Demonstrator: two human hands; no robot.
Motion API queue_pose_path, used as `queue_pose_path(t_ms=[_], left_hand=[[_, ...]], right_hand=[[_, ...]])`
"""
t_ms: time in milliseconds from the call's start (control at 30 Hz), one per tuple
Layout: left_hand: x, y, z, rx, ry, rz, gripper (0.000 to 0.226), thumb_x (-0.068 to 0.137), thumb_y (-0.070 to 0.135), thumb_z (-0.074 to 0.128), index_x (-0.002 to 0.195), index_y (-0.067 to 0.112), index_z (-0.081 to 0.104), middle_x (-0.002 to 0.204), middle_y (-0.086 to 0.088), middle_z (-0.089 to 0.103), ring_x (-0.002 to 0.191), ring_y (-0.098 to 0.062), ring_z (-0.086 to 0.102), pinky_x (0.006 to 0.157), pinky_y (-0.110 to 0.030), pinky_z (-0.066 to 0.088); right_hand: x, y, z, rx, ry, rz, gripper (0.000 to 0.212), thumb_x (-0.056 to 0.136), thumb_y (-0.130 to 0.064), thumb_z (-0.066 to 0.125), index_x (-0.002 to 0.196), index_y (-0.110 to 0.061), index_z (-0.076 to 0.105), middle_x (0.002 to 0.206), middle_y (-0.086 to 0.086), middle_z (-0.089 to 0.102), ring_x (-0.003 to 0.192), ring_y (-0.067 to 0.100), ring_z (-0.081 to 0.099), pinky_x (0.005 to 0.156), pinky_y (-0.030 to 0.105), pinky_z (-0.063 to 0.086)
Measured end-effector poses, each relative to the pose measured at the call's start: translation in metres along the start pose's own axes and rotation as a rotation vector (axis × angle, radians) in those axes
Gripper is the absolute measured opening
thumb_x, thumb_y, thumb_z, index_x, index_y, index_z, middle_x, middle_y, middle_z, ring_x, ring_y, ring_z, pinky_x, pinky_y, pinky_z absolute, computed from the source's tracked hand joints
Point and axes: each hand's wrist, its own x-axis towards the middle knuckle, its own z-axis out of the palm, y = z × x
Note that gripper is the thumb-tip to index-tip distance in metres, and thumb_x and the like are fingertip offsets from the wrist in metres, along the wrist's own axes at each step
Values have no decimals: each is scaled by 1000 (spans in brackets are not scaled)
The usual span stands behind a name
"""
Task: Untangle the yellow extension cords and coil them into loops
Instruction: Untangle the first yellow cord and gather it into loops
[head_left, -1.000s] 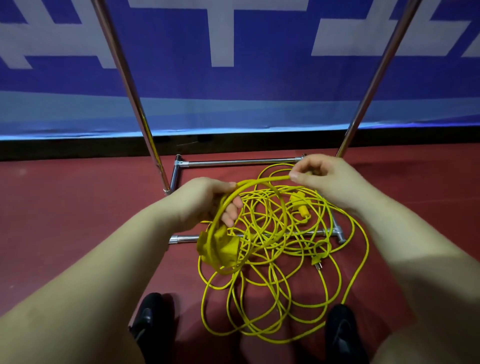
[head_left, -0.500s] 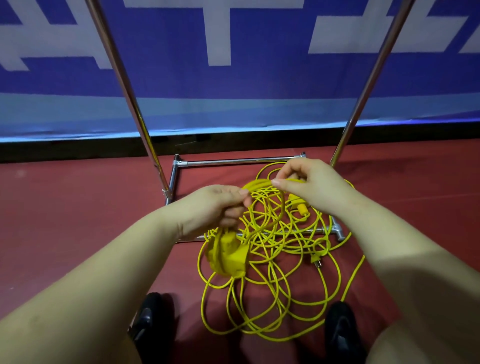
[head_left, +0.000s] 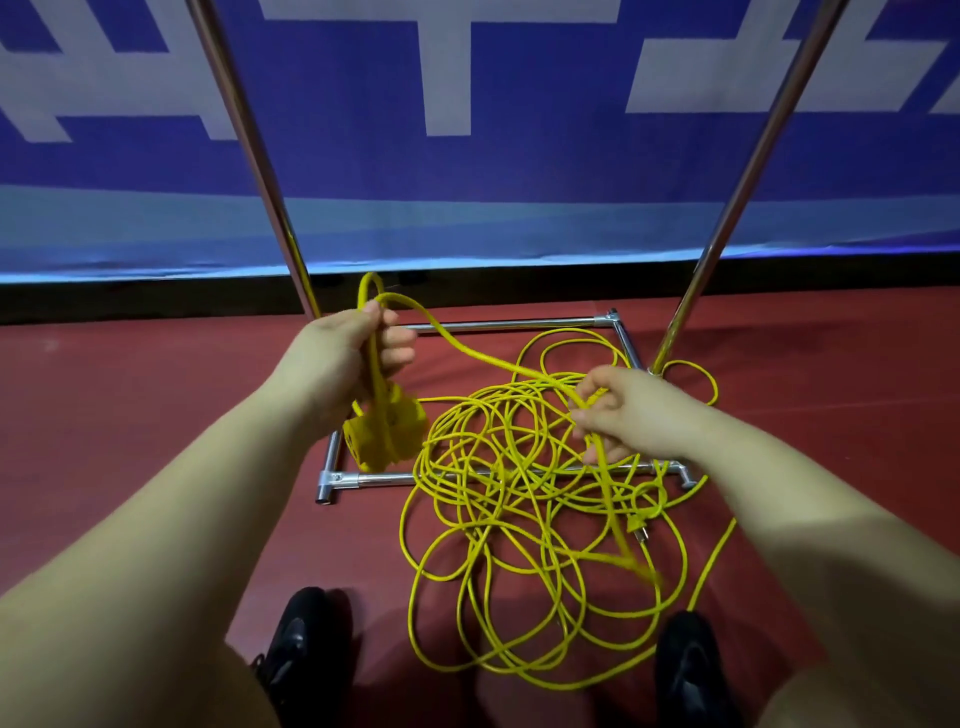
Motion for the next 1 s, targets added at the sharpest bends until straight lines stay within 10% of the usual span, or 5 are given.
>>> queue_pose_path(t_ms=[267, 600, 733, 867, 1000], left_hand=[[-16, -16, 26, 268, -269, -112, 25, 99, 17, 42, 86, 10, 61, 75, -2, 73, 63, -8, 68, 60, -22, 55], [-26, -22, 39, 302, -466, -185, 23, 97, 17, 43, 93, 9, 65, 82, 0, 74, 72, -9, 70, 70, -28, 57], [-30, -20, 42, 343, -556, -198, 22, 97, 13, 42, 90, 7, 61, 76, -1, 73, 66, -9, 68, 64, -24, 57], [-26, -19, 43, 261, -381, -145, 21, 98, 13, 41, 85, 8, 57, 69, 0, 72, 58, -8, 67, 53, -24, 54], [-16, -19, 41, 26, -157, -110, 23, 100, 13, 38, 85, 9, 55, 65, 2, 72, 54, -7, 67, 49, -21, 53]], right_hand=[[-7, -40, 13, 1175, 65, 83, 12, 95, -5, 45, 84, -4, 49, 77, 10, 59, 55, 13, 68, 49, 26, 56], [11, -44, 11, 1357, 298, 57, 17, 95, -6, 46, 80, -1, 50, 84, 13, 56, 75, 17, 61, 45, 24, 54], [12, -47, 9, 1392, 313, 93, 16, 93, -11, 52, 80, -3, 52, 81, 13, 58, 53, 13, 67, 44, 23, 53], [1, -56, 17, 1150, 231, 61, 21, 89, -33, 56, 86, -14, 52, 89, 13, 60, 80, 21, 66, 67, 33, 58], [-8, -50, 48, 101, 127, -8, 43, 68, -57, 70, 86, -21, 53, 78, -4, 61, 71, 11, 60, 66, 28, 49]])
